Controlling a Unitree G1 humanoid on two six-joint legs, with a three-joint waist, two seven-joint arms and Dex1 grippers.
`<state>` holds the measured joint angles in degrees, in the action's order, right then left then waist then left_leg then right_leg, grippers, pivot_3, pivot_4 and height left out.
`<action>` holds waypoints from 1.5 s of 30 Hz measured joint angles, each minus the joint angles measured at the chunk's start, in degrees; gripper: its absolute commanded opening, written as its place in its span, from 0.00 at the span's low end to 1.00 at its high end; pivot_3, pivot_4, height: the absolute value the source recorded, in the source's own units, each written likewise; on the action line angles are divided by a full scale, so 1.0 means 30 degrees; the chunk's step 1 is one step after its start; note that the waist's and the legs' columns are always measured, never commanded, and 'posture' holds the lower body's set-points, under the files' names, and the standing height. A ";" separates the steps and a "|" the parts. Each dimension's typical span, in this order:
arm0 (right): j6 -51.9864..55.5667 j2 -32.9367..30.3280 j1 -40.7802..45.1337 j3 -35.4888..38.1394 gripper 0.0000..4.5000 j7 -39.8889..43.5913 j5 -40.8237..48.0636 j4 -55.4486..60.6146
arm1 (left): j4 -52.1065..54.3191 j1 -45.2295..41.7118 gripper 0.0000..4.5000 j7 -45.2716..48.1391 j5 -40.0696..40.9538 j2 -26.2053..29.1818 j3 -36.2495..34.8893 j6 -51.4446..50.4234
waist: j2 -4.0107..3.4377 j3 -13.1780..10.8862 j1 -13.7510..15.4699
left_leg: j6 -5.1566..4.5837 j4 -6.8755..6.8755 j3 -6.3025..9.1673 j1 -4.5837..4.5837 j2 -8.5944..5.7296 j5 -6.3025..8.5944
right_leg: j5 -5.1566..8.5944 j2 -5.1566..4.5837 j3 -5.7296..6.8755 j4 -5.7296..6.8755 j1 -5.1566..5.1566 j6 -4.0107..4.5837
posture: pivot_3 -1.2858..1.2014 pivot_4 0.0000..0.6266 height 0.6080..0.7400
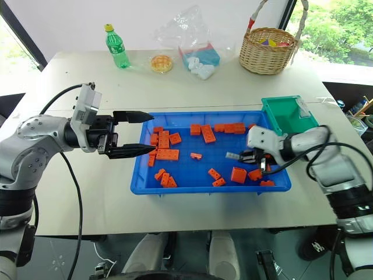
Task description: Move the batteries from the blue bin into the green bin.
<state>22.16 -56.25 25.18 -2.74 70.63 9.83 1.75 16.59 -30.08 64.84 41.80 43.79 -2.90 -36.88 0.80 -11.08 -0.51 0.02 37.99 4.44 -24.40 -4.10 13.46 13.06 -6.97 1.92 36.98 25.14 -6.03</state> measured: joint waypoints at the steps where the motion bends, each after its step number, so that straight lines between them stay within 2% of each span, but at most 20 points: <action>1: 0.0648 -0.0220 -0.0005 0.0970 0.01 -0.0606 0.0194 0.0265 | -0.0004 0.0000 1.00 0.0026 -0.0007 -0.0005 0.0005 0.0001 | -0.0001 -0.0001 0.0006 | 0.0000 -0.0001 0.0000 -0.0001 0.0000 0.0000 | 0.0000 -0.0001 0.0000 0.0003 0.0003 0.0001 | 0.52 0.24 0.64; 7: 0.3365 -0.1462 -0.0004 0.4933 0.01 -0.4115 -0.0005 -0.0562 | -0.0278 -0.0006 1.00 0.0271 -0.0041 -0.0108 0.0053 0.0008 | -0.0001 0.0000 0.0148 | 0.0000 0.0000 -0.0009 -0.0005 -0.0004 0.0000 | 0.0008 -0.0014 -0.0002 -0.0003 -0.0001 0.0014 | 0.52 0.24 0.64; 13: 0.4591 -0.1758 -0.0748 0.5676 0.01 -0.6650 -0.0783 -0.2171 | -0.0918 -0.0754 1.00 0.0593 -0.0320 -0.0504 0.0676 0.0081 | -0.0001 0.0000 0.0382 | -0.0002 0.0001 -0.0034 -0.0005 -0.0003 0.0000 | 0.0008 -0.0017 -0.0002 -0.0004 0.0002 0.0016 | 0.52 0.24 0.64; 14: 0.4688 -0.1616 -0.0808 0.5675 0.25 -0.7009 -0.0848 -0.2512 | -0.1064 -0.0809 1.00 0.0687 -0.0409 -0.0525 0.0683 0.0102 | -0.0003 0.0000 0.0386 | -0.0002 0.0002 -0.0049 -0.0004 -0.0003 0.0000 | 0.0008 -0.0020 -0.0007 -0.0005 0.0004 0.0015 | 0.52 0.24 0.64; 20: 0.5641 -0.0056 -0.0621 0.5504 0.90 -0.8392 -0.0396 -0.2393 | -0.1970 -0.1650 1.00 0.1349 -0.0818 -0.0943 0.1250 0.0461 | -0.0014 -0.0001 0.0353 | -0.0004 0.0003 -0.0055 -0.0003 0.0000 -0.0001 | 0.0003 -0.0017 -0.0008 0.0002 0.0007 0.0007 | 0.52 0.24 0.64; 23: 0.5887 -0.0059 -0.0674 0.5738 0.90 -0.8790 -0.0148 -0.1359 | -0.2533 -0.1943 1.00 0.1627 -0.0960 -0.1117 0.1414 0.0467 | -0.0013 -0.0002 0.0383 | -0.0005 0.0003 -0.0054 -0.0007 -0.0001 -0.0001 | -0.0006 -0.0014 -0.0006 0.0000 0.0007 -0.0009 | 0.52 0.24 0.64; 27: 0.6853 -0.0125 -0.2188 0.7776 0.90 -0.8187 0.1383 0.1853 | -0.2717 -0.2021 1.00 0.1801 -0.1062 -0.1271 0.1457 0.0476 | -0.0013 -0.0002 0.0458 | -0.0012 0.0003 -0.0035 -0.0013 -0.0002 0.0003 | -0.0014 -0.0012 0.0001 0.0000 0.0002 -0.0031 | 0.52 0.24 0.64; 31: 0.8014 -0.0514 -0.5998 1.0772 0.90 -0.5414 0.3950 0.6681 | -0.2941 -0.1899 1.00 0.1982 -0.1263 -0.1261 0.1445 0.0481 | -0.0006 -0.0001 0.0449 | -0.0034 0.0006 -0.0020 -0.0010 0.0000 0.0016 | -0.0018 -0.0009 0.0012 -0.0006 -0.0019 -0.0057 | 0.52 0.24 0.64; 34: 0.9253 -0.0924 -0.8718 1.3042 0.90 -0.3911 0.5019 0.8538 | -0.3059 -0.1869 1.00 0.2033 -0.1330 -0.1240 0.1447 0.0486 | -0.0006 -0.0001 0.0440 | -0.0035 0.0038 -0.0025 -0.0001 -0.0002 0.0017 | -0.0002 -0.0012 0.0009 -0.0032 -0.0048 -0.0027 | 0.52 0.24 0.64; 36: 0.9513 -0.0856 -1.2121 1.5393 0.90 -0.2363 0.5177 0.9519 | -0.3125 -0.1779 1.00 0.2057 -0.1404 -0.1104 0.1370 0.0536 | -0.0004 0.0001 0.0519 | -0.0043 0.0036 0.0008 0.0006 0.0004 0.0022 | 0.0014 -0.0007 0.0025 -0.0064 -0.0090 -0.0013 | 0.52 0.24 0.64; 39: 0.9533 -0.0111 -1.5046 1.7515 0.90 -0.1049 0.5074 0.9171 | -0.3296 -0.1446 1.00 0.2061 -0.1558 -0.0734 0.1206 0.0571 | -0.0003 0.0006 0.0453 | -0.0048 0.0038 -0.0002 0.0019 0.0006 0.0025 | 0.0009 -0.0008 0.0042 -0.0122 -0.0124 -0.0004 | 0.52 0.24 0.64; 42: 0.9311 -0.0067 -1.5953 1.9340 0.90 -0.0675 0.5073 0.8088 | -0.3301 -0.1443 1.00 0.2079 -0.1606 -0.0622 0.1196 0.0615 | -0.0004 0.0007 0.0368 | -0.0051 0.0041 -0.0016 0.0060 0.0026 0.0030 | -0.0009 -0.0012 0.0039 -0.0175 -0.0170 0.0003 | 0.52 0.24 0.64; 45: 0.8581 0.0022 -1.6653 2.0008 0.90 -0.0504 0.4972 0.7050 | -0.3344 -0.1327 1.00 0.2183 -0.1609 -0.0169 0.0942 0.0653 | -0.0005 0.0008 0.0413 | -0.0055 0.0024 0.0001 0.0061 0.0045 0.0036 | -0.0007 -0.0010 0.0047 -0.0197 -0.0178 0.0009 | 0.52 0.24 0.64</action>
<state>47.90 -56.19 -24.78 57.28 69.12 24.74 22.90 6.56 -34.06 71.39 36.97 43.28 -0.07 -34.92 0.79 -11.05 0.73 -0.14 38.07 4.44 -24.22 -3.96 13.57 13.04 -7.00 2.06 36.38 24.60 -6.00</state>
